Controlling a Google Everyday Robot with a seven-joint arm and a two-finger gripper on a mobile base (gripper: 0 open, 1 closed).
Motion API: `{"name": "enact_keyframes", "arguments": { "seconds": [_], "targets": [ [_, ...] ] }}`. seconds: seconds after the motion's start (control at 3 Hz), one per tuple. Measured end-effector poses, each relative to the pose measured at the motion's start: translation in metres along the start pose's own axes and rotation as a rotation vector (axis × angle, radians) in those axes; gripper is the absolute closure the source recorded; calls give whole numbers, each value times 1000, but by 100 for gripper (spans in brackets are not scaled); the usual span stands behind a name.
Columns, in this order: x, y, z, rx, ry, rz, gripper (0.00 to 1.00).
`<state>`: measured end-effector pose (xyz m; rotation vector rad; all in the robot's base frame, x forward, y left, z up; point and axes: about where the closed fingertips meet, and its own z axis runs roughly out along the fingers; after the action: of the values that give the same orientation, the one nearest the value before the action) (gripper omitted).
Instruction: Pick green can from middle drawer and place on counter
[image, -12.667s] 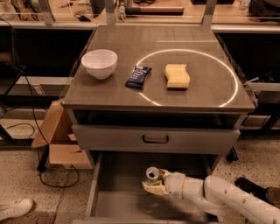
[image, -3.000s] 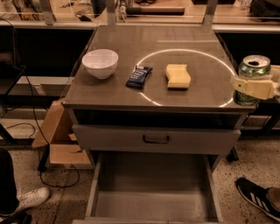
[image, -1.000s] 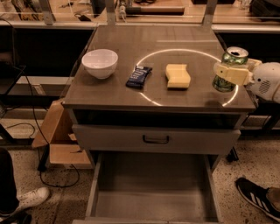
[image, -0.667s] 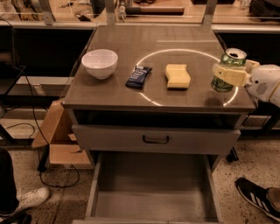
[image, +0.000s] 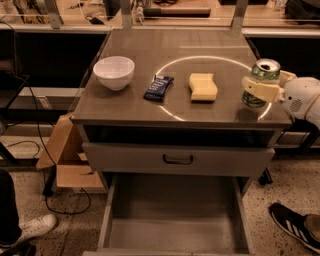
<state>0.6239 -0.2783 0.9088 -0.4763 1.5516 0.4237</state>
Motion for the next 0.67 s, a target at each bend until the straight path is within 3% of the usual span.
{"name": "enact_keyframes", "arguments": {
  "seconds": [0.67],
  "targets": [
    [14,3,-3,-9,26,25,100]
  ]
}}
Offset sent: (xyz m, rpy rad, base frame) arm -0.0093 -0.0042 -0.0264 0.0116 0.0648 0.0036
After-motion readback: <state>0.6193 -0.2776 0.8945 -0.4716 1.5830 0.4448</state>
